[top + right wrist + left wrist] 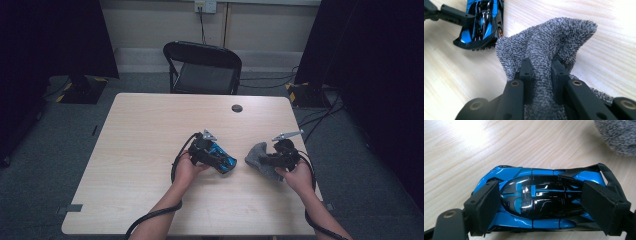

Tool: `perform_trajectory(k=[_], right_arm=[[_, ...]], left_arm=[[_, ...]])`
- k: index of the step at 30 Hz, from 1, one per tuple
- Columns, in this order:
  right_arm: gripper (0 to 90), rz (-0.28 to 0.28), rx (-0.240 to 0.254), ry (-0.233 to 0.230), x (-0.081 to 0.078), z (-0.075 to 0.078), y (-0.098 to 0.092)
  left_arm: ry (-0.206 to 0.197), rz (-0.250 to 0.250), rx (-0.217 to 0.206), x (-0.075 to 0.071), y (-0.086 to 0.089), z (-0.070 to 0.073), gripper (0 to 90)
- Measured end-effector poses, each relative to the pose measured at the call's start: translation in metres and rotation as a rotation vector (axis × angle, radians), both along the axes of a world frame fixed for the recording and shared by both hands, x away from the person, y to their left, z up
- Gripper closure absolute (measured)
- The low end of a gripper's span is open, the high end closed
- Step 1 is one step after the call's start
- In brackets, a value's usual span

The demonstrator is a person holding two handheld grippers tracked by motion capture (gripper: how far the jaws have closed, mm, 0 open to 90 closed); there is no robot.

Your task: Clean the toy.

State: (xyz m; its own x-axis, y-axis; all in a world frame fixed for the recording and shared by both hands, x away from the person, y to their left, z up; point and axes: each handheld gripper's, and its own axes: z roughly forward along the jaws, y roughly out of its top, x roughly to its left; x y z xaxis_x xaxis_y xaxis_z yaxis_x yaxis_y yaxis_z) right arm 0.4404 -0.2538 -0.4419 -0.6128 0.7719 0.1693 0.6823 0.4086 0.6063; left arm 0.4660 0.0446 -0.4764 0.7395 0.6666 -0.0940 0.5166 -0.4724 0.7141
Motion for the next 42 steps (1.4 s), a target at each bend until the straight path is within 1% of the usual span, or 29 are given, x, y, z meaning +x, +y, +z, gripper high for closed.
perform_trajectory(k=[3, 8, 14, 16, 21, 23, 27, 30, 34, 42], right_arm=[[75.4, -0.001, -0.014, 0.001, 0.003, -0.002, 0.006], [75.4, -0.003, -0.036, 0.013, 0.005, -0.011, 0.017], [75.3, -0.027, -0.041, 0.032, 0.008, -0.020, 0.023], [75.3, -0.024, -0.050, 0.032, 0.008, -0.023, 0.025], [75.0, -0.036, -0.053, 0.034, 0.006, -0.028, 0.029], [75.0, -0.042, -0.047, 0.034, 0.006, -0.029, 0.031], [74.9, -0.026, -0.048, 0.016, 0.004, -0.031, 0.038], [74.9, -0.020, -0.053, 0.017, 0.002, -0.031, 0.041], [75.0, -0.013, -0.042, 0.026, 0.000, -0.031, 0.041], [75.1, 0.021, -0.025, 0.032, -0.008, -0.032, 0.044]], left_arm=[[0.002, 0.000, 0.002, 0.000, 0.000, 0.000, 16.1], [0.000, 0.002, 0.001, 0.000, 0.000, 0.000, 16.2], [-0.001, 0.002, 0.000, -0.001, 0.000, 0.000, 16.2], [-0.002, 0.001, 0.000, -0.001, 0.000, 0.000, 16.2], [-0.001, 0.001, 0.000, 0.000, 0.000, 0.000, 16.2], [-0.001, 0.001, -0.001, 0.000, 0.000, 0.000, 16.2], [-0.006, 0.001, -0.004, -0.001, 0.000, -0.001, 16.2], [-0.002, 0.000, -0.002, 0.000, 0.000, 0.000, 16.2], [-0.003, -0.001, -0.003, 0.000, 0.000, 0.000, 16.2], [-0.004, 0.000, -0.003, 0.000, 0.000, 0.000, 16.2]])
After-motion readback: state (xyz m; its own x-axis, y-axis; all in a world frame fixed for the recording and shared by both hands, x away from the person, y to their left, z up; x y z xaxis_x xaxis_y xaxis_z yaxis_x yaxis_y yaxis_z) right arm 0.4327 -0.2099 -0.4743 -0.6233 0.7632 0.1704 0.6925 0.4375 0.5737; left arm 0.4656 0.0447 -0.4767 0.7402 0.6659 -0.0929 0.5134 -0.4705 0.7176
